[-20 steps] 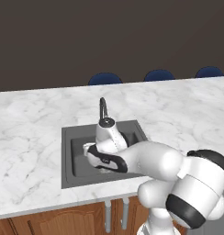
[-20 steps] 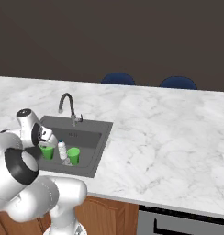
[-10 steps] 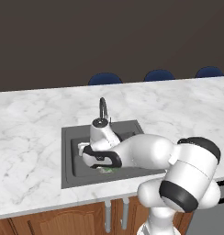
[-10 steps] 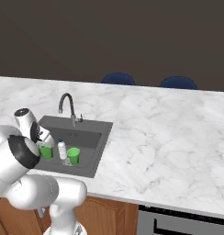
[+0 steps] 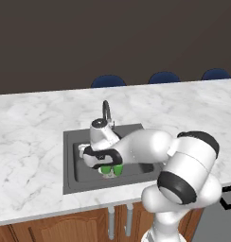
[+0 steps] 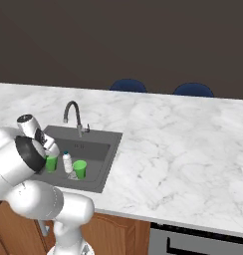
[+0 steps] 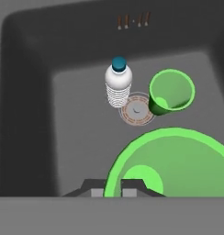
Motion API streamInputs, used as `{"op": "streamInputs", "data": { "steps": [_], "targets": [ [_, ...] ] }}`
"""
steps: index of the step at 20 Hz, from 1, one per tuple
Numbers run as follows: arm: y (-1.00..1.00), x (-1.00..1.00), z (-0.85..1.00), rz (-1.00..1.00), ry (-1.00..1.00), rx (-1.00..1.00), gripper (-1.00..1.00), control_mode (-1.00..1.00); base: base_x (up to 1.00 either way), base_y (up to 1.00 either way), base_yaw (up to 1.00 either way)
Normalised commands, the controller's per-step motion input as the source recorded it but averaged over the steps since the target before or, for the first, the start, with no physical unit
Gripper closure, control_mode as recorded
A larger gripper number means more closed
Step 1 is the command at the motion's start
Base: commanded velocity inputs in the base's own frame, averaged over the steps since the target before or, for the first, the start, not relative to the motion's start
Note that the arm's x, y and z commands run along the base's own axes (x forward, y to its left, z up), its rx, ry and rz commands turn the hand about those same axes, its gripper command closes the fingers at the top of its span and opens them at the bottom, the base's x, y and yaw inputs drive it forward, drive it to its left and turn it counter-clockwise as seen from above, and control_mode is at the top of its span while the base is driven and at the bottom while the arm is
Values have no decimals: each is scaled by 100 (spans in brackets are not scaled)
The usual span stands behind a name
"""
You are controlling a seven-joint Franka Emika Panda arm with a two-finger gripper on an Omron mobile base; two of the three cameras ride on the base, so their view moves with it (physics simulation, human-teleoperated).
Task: Pick the cup and cup and place them in the sink. Then turn on the water.
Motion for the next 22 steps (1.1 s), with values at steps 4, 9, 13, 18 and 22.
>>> {"op": "streamInputs", "data": {
  "steps": [4,9,13,18,22],
  "targets": [
    [0,9,-21,0,-3,0,100,-100,0,0,0],
    [0,8,-30,0,-3,0,100,-100,0,0,0],
    [0,9,-33,0,-2,0,100,-100,0,0,0],
    [0,13,-35,0,-1,0,100,-100,0,0,0],
    [0,16,-30,0,0,0,100,-100,0,0,0]
  ]
}}
